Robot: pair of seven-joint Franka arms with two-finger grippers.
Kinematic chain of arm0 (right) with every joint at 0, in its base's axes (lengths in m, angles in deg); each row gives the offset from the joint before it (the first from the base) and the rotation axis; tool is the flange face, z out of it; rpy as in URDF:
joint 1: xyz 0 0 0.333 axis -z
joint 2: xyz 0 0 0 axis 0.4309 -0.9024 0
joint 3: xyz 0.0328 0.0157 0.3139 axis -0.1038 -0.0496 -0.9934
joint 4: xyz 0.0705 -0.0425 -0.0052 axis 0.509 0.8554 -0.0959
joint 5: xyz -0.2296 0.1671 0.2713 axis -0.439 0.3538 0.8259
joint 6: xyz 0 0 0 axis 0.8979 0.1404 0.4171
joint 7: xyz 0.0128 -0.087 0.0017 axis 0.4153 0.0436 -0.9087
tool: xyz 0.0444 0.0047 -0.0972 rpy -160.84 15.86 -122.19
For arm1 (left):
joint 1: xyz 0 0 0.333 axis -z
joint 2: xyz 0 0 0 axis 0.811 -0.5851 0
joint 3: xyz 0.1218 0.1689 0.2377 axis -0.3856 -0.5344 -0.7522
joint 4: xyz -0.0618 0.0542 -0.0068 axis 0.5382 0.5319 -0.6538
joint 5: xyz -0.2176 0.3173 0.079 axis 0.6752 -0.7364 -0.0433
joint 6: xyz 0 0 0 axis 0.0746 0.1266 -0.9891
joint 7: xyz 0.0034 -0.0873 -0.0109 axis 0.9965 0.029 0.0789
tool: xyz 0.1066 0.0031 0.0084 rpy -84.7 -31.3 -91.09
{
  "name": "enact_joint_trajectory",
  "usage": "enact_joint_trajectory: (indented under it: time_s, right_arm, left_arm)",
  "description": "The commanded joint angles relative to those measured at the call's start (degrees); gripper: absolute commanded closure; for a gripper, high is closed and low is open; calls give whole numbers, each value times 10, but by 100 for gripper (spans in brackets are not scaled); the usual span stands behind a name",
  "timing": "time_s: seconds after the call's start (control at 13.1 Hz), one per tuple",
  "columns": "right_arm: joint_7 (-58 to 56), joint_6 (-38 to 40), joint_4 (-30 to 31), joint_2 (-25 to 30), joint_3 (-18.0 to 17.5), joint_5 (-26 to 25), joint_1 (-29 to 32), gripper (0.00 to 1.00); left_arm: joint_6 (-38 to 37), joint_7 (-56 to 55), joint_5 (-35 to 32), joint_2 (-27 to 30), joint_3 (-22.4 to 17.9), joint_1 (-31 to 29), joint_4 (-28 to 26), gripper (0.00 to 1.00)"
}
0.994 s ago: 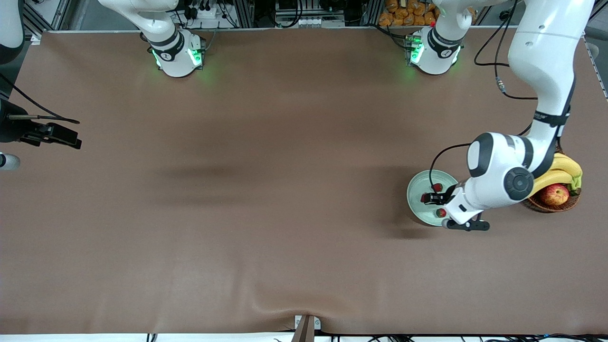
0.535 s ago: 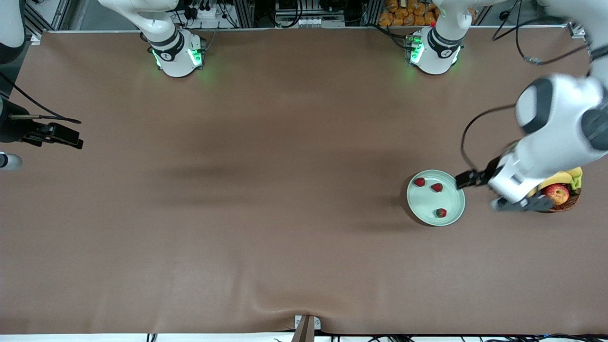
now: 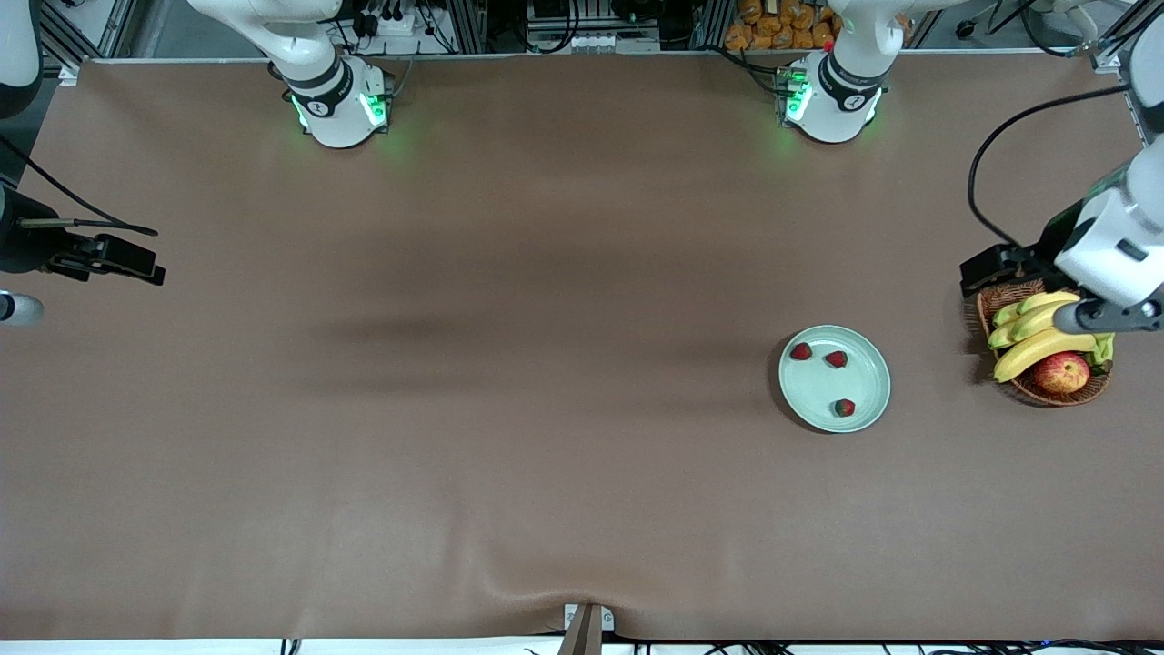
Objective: Collect all strawberries into plate
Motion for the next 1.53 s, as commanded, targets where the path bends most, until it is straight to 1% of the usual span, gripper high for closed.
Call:
enact_joint_trajectory:
  time_s: [0.0,0.23,0.38,0.46,0.69,0.92,1.07,1.15,1.22,1.38,1.45]
  right_arm:
    - [-5,-2,6,13,6,-1,-5,0]
    - [-6,-2,6,13,5,-1,-5,0]
    - [-5,-1,6,13,5,-2,-5,0]
    - [-5,2,6,13,5,-1,-5,0]
    - [-3,5,7,13,5,-1,-5,0]
    - [-4,16,7,13,4,0,-6,0]
    - [-4,26,7,12,5,0,-6,0]
    - [-4,32,7,12,5,-1,-6,0]
    - [-4,36,7,12,5,-1,-5,0]
    - [-5,35,7,12,5,-1,-5,0]
    - [-6,35,7,12,5,-1,-5,0]
  left_arm:
    - [-30,-8,-6,34,2,-2,3,0]
    - [-37,-6,-6,55,2,-2,2,0]
    - [-43,1,-6,52,4,-3,5,0]
    - [-59,5,-8,52,4,-2,5,0]
    - [-58,5,-4,56,4,-2,5,0]
    - [-56,5,33,75,0,-18,-2,0]
    - [-58,3,34,82,-24,4,-7,0]
    - [-56,1,34,94,-31,11,-22,0]
    - [-53,1,35,107,-46,22,-41,0]
    - [-37,-2,35,128,-99,75,-71,0]
    - [-35,-2,36,129,-114,87,-76,0]
